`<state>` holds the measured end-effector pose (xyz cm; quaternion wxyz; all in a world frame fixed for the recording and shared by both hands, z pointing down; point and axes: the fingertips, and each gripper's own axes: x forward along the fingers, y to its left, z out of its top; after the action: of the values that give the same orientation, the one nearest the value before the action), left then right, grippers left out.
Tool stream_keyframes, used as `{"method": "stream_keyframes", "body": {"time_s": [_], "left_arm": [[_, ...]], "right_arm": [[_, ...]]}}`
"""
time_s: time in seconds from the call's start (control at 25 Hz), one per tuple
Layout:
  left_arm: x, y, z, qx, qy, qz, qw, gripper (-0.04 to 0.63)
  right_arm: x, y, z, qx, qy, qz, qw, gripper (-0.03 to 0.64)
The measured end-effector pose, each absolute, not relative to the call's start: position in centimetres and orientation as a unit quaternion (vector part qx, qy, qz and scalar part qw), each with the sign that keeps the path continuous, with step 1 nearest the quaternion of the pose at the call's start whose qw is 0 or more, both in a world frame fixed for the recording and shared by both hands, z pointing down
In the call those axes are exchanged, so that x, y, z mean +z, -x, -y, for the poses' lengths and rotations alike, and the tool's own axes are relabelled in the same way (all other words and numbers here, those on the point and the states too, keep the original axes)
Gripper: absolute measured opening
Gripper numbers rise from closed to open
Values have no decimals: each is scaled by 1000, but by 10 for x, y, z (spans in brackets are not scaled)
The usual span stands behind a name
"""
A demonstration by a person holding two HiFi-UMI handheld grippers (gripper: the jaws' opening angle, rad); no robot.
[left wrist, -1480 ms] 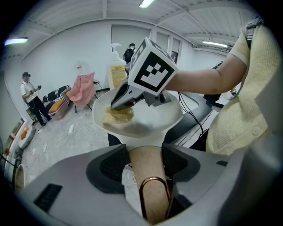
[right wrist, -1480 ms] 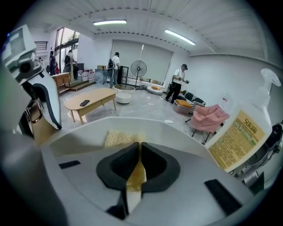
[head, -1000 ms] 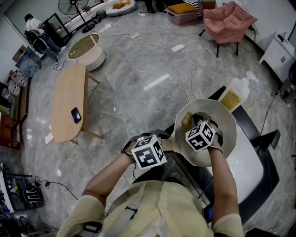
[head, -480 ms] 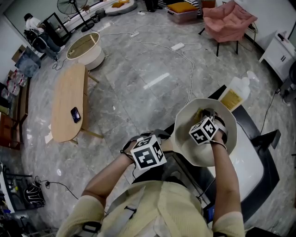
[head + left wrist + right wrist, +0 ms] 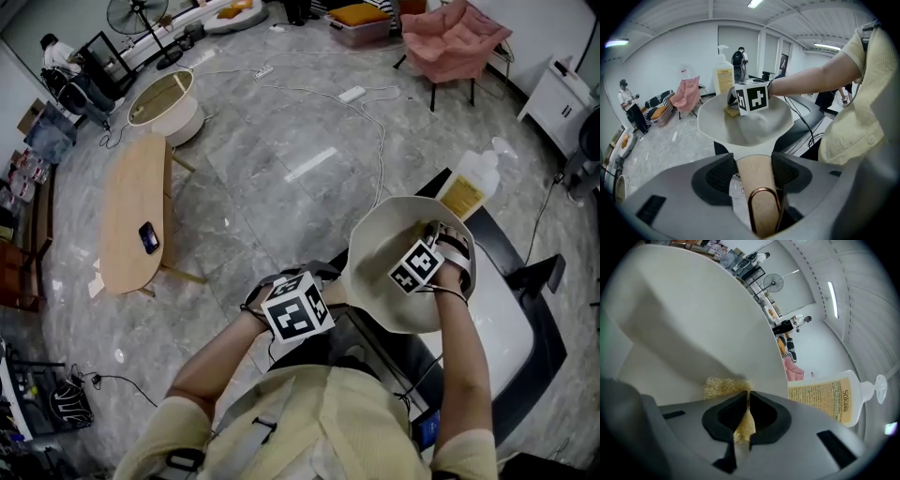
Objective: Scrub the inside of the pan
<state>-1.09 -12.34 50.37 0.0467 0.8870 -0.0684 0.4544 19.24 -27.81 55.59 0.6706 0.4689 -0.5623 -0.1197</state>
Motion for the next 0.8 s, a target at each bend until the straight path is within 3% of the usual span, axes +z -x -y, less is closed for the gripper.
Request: {"method": "stream_keyframes", "body": {"time_s": [0.32,0.8], "left_arm": [[504,11,123,455,-887,68,46,264],[503,11,123,450,-889,70,46,259]], "right_arm": [[563,-215,248,-117,-406,518,744,34],[572,-225,193,-34,-326,518,790,32]]}}
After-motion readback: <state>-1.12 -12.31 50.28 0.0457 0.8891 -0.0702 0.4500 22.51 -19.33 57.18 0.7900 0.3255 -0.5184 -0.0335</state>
